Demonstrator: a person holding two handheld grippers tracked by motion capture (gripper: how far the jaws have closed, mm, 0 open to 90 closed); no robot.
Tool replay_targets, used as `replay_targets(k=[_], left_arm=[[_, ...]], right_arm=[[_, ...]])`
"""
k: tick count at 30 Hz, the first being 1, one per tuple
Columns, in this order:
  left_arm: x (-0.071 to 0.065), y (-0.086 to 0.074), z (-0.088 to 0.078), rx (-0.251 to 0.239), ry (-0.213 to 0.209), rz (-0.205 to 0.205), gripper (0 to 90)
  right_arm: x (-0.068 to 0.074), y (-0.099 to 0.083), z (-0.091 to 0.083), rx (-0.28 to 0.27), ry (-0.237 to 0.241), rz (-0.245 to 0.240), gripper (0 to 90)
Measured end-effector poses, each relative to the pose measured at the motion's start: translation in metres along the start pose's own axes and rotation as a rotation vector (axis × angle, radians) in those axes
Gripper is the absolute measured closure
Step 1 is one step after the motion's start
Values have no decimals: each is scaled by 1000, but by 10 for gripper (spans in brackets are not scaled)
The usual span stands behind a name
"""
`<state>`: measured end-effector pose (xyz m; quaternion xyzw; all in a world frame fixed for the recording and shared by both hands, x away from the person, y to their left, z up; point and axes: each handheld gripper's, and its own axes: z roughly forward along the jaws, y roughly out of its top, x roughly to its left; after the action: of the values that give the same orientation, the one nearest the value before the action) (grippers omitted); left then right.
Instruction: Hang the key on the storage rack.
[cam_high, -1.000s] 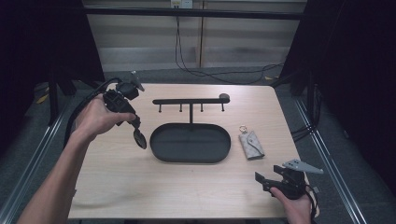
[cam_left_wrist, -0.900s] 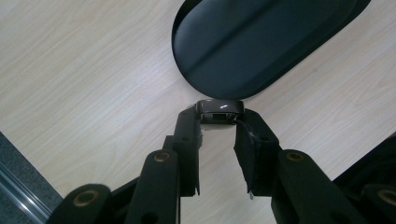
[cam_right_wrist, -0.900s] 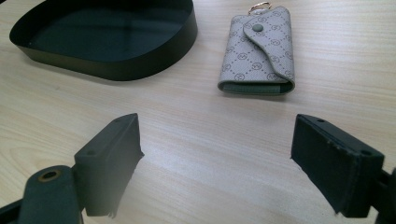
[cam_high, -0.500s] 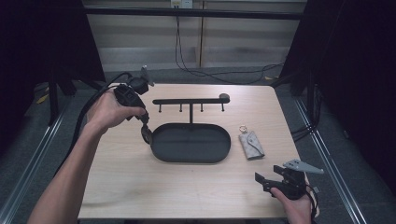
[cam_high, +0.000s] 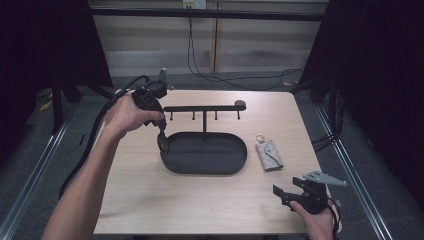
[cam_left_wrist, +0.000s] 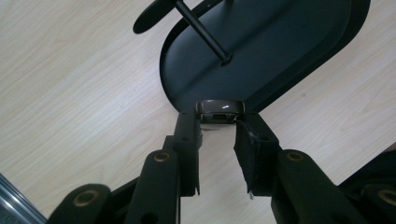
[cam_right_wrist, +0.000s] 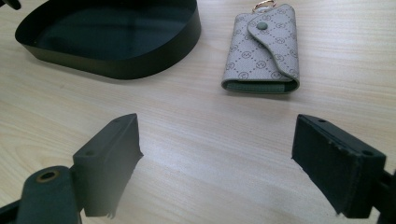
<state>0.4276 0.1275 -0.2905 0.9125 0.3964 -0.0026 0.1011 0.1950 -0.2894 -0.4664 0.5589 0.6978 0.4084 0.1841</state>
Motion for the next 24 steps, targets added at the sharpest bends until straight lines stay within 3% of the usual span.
replay_targets(k=[5,9,13,17,18,24], left_arm=[[-3,8,7,16,-1,2,707],[-9,14,11,37,43,19,707],[-9,21,14,52,28,22,707],[-10,25,15,33,26,2,707],[-10,26,15,40,38,14,707],[-10,32,23,50,65,-3,705]], right_arm=[[0,0,0,1,1,3,151],[0,0,0,-4,5,0,151],[0,0,-1,-2,5,-1,151],[0,0,0,-1,4,3,151],[0,0,0,-1,4,3,151],[0,0,-1,-8,11,-5,151]])
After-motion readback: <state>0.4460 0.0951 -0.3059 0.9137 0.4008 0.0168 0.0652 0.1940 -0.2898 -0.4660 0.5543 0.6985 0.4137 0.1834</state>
